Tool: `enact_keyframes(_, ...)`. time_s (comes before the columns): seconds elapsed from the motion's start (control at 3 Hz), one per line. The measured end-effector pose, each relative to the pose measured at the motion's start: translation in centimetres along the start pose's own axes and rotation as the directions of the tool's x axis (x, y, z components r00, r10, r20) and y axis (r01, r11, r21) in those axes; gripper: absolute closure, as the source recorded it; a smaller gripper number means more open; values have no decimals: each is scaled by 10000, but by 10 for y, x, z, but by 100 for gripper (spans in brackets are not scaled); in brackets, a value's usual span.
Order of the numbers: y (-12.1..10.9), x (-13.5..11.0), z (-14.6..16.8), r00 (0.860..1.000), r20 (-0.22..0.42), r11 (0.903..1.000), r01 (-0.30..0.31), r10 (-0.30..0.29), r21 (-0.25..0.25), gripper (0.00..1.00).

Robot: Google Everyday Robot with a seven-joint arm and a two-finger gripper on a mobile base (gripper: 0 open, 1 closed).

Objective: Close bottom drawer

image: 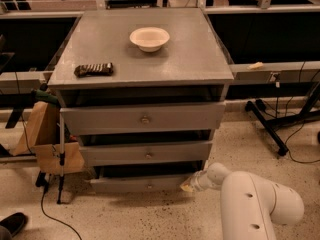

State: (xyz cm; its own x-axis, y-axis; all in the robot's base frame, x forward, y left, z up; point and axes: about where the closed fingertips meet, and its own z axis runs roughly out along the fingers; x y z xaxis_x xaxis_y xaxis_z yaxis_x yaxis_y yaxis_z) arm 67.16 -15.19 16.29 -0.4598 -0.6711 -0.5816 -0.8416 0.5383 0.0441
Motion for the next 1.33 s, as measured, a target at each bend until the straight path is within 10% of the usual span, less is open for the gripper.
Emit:
enact_keyframes(0.33, -3, 3, -5, 9999, -49, 9997, -156, 157, 170, 6)
enact_keyframes(1.33, 3, -1, -11, 9993, 175, 9990, -339, 334, 296, 0)
